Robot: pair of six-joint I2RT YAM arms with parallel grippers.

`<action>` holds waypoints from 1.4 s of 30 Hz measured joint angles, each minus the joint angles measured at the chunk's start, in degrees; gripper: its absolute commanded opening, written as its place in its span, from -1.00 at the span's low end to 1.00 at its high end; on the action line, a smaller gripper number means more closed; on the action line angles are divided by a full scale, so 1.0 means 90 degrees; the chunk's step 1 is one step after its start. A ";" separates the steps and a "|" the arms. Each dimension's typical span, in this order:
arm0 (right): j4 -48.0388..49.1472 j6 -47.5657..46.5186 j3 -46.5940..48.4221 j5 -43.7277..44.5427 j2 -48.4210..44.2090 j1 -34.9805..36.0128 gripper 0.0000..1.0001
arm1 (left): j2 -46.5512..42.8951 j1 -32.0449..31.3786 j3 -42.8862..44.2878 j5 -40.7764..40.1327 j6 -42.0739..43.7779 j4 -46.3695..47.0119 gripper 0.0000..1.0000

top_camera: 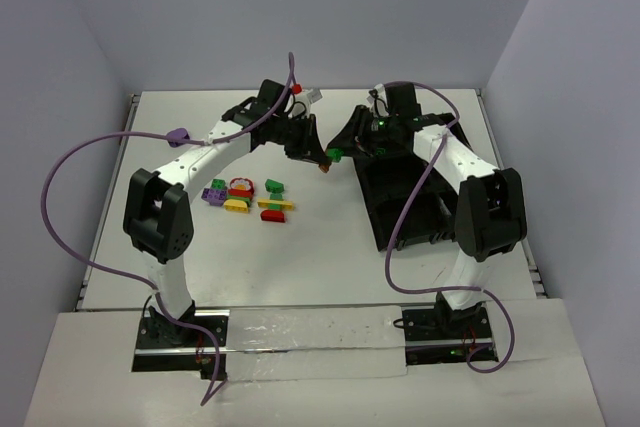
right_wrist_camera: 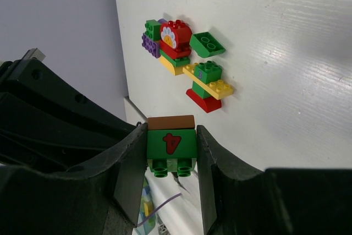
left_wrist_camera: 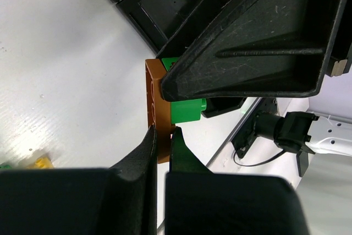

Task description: Sort the legos into containers by color

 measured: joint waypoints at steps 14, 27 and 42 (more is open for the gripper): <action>-0.0019 -0.0061 0.0000 -0.0002 -0.0002 -0.0053 -0.08 | -0.0002 0.0022 -0.0152 0.0061 -0.0215 0.0299 -1.00; 0.0027 0.0007 -0.0003 -0.0085 -0.0005 -0.0061 0.13 | -0.0005 0.0032 -0.0185 -0.0020 -0.0225 0.0324 -1.00; 0.0223 0.0126 -0.0136 -0.0324 -0.0005 -0.0125 0.22 | -0.0005 0.0073 -0.0191 -0.0185 -0.0228 0.0296 -1.00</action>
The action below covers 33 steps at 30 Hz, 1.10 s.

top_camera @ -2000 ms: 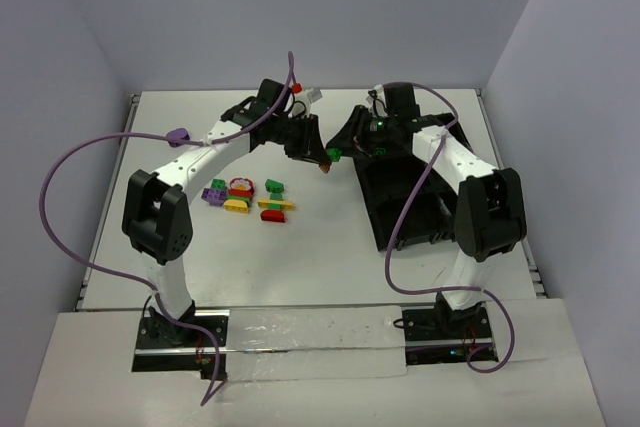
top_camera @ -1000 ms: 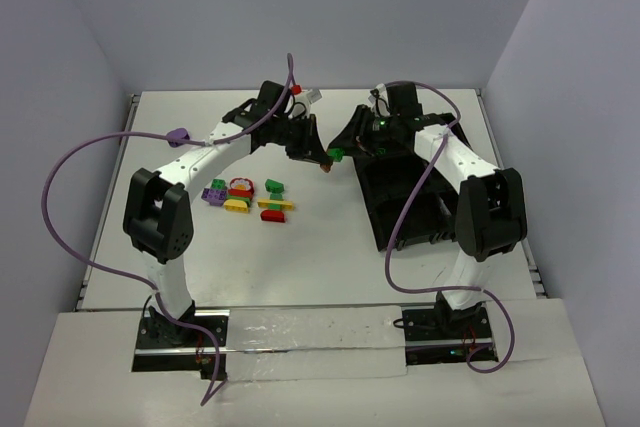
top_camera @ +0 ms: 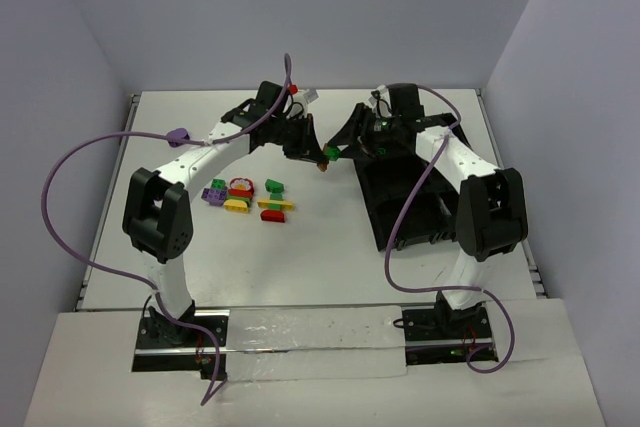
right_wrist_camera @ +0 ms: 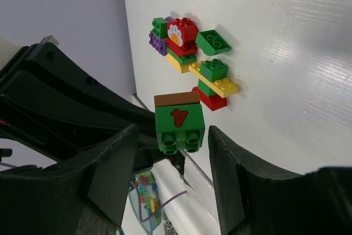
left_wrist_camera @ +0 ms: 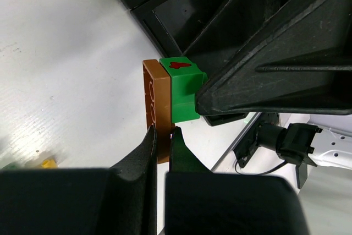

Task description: Sort the legos into containers by color

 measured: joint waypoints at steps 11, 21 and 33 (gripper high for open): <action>0.0271 0.0127 -0.0129 -0.0161 0.0000 -0.0012 -0.06 | 0.0000 0.0010 0.0000 0.0003 -0.0008 0.0012 -1.00; 0.0484 0.0210 -0.0229 -0.0301 0.0073 -0.0051 -0.02 | -0.0002 0.0032 0.0000 -0.0002 -0.0011 0.0023 -1.00; 0.0528 0.0219 -0.0224 -0.0404 0.0216 -0.0040 0.05 | -0.0002 0.0029 0.0000 -0.0004 -0.0011 0.0013 -1.00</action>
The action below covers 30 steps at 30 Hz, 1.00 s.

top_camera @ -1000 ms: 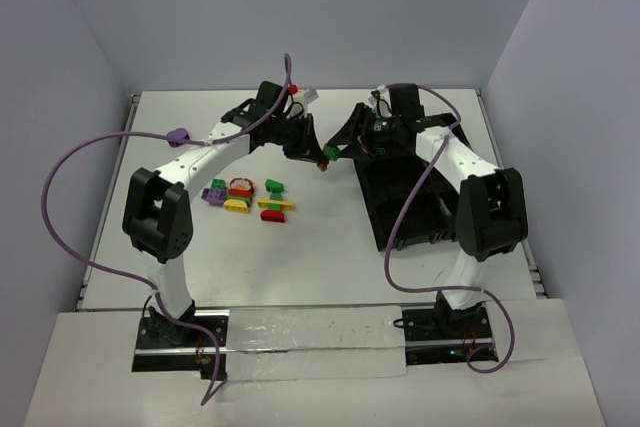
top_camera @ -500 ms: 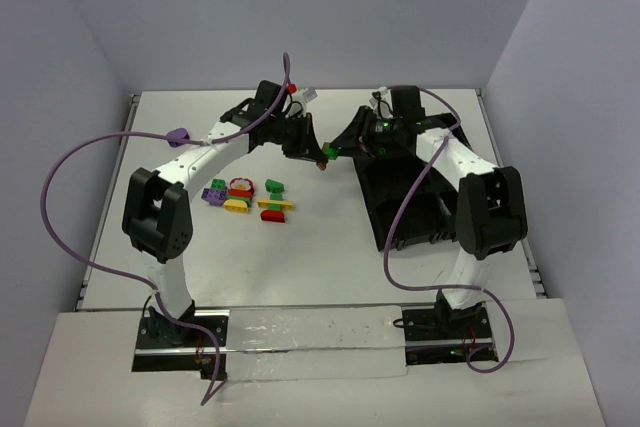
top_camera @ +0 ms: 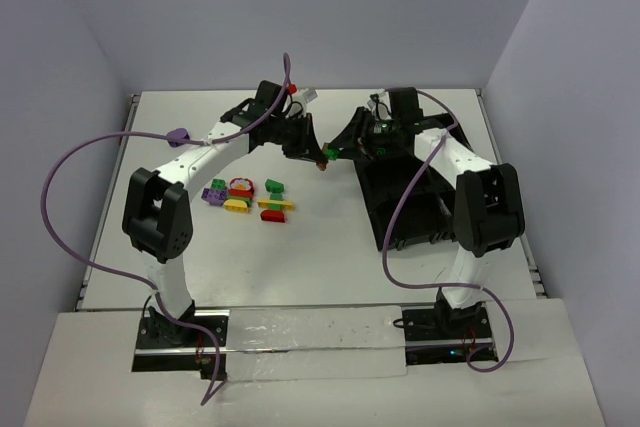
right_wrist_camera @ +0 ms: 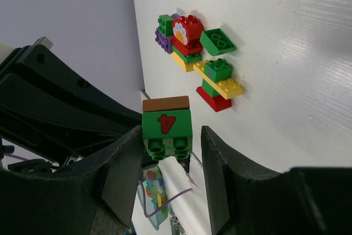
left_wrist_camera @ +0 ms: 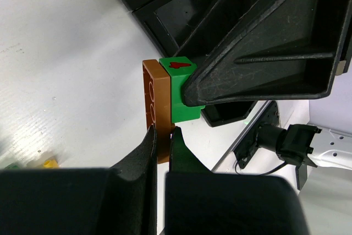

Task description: Sort the legos into containers by color

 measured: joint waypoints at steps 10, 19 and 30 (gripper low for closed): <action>0.0031 -0.0017 0.0015 -0.0087 0.0036 0.0000 -1.00 | 0.0000 0.0000 0.0000 -0.0027 0.0005 -0.0044 -1.00; -0.0463 -0.0258 0.0046 0.0438 -0.0222 -0.0253 -1.00 | 0.0005 0.0036 0.0000 -0.0072 0.0029 -0.0028 -1.00; -0.1962 -0.1102 0.1142 0.3039 -0.0505 -0.0841 -1.00 | 0.0005 0.0381 0.0000 -0.0097 -0.0172 0.0027 -1.00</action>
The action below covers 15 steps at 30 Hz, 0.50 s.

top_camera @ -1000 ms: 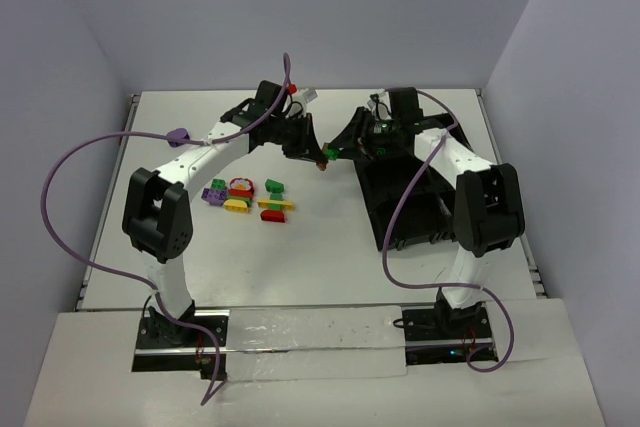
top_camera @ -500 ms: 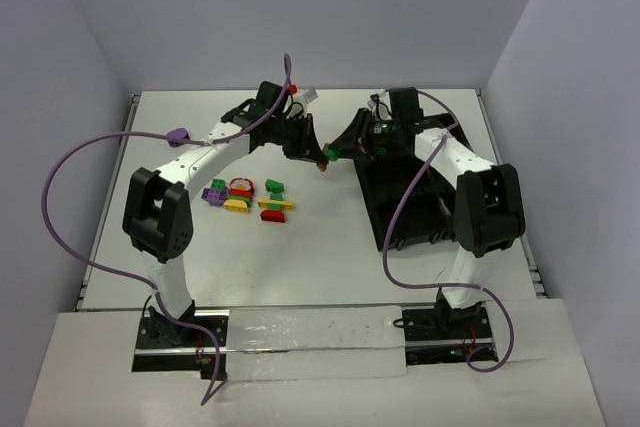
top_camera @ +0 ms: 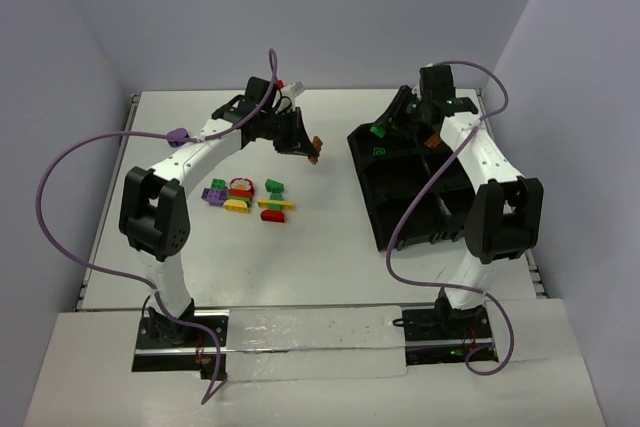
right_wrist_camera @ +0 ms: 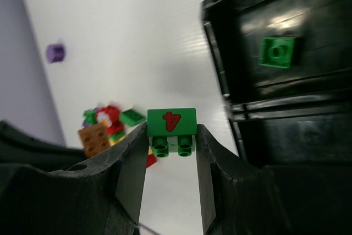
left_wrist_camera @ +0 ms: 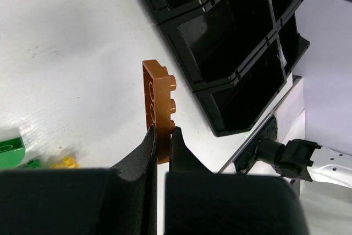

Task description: Sort the legos into containers by color

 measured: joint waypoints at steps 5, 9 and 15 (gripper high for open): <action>-0.0451 -0.0078 0.0703 0.1149 0.0462 0.0021 -0.95 | -0.0002 -0.0024 0.0000 -0.0049 -0.0076 0.0002 -1.00; -0.0536 -0.0108 0.1079 0.1869 0.0956 0.0023 -0.70 | -0.0005 -0.0024 0.0000 -0.0108 -0.0150 0.0004 -1.00; -0.0789 -0.0239 0.1553 0.2239 0.1707 0.0034 0.01 | -0.0005 -0.0025 0.0000 -0.0133 -0.0190 0.0005 -1.00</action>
